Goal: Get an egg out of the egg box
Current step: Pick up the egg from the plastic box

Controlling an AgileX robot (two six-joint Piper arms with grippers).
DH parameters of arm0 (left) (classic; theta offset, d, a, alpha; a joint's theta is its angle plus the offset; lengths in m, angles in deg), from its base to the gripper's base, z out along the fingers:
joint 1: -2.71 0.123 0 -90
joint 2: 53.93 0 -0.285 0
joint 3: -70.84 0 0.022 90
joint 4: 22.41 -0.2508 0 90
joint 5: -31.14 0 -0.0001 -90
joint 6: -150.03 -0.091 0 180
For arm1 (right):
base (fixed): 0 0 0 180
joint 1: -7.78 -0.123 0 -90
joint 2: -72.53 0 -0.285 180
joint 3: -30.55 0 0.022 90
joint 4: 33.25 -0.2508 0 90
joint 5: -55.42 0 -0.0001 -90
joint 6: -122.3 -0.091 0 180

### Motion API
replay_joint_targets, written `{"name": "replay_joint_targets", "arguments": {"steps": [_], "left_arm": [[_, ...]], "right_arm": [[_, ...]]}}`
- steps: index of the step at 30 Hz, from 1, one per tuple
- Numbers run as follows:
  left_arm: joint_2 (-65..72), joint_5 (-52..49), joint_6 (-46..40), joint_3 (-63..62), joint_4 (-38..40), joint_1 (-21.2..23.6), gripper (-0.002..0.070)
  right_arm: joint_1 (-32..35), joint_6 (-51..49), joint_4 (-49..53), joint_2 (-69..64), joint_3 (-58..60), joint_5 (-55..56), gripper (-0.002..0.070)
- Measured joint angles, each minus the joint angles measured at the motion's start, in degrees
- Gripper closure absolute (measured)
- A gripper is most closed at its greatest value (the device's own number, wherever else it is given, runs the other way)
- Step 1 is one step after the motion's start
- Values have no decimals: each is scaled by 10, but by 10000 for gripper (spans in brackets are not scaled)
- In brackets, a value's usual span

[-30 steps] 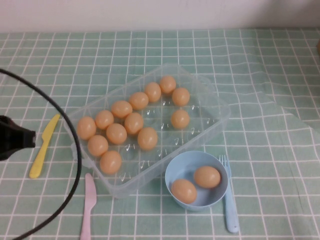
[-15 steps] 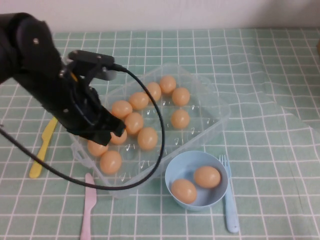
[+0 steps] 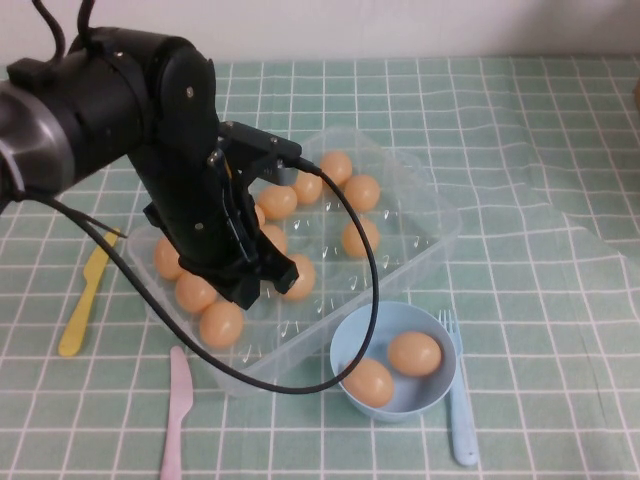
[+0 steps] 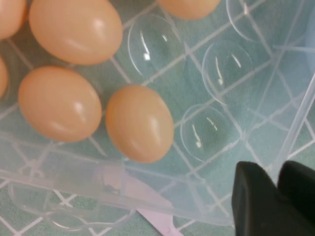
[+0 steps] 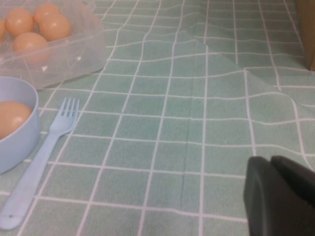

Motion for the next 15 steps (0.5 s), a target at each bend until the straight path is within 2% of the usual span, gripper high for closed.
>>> {"name": "replay_joint_targets", "arguments": {"steps": [2,6,8,11,15], "left_arm": [[0,-1,-4,0,-1,0,551],[7,-2,-4,0,-3,0,357],[16,-2,18,0,-13,0,293],[31,-2,54,0,-35,0,253],[50,-2,74,0,-57,0,239]], "right_arm": [[0,0,0,0,0,0,694],[0,0,0,0,0,0,694],[0,0,0,0,0,0,694],[0,0,0,0,0,0,694],[0,0,0,0,0,0,694]]}}
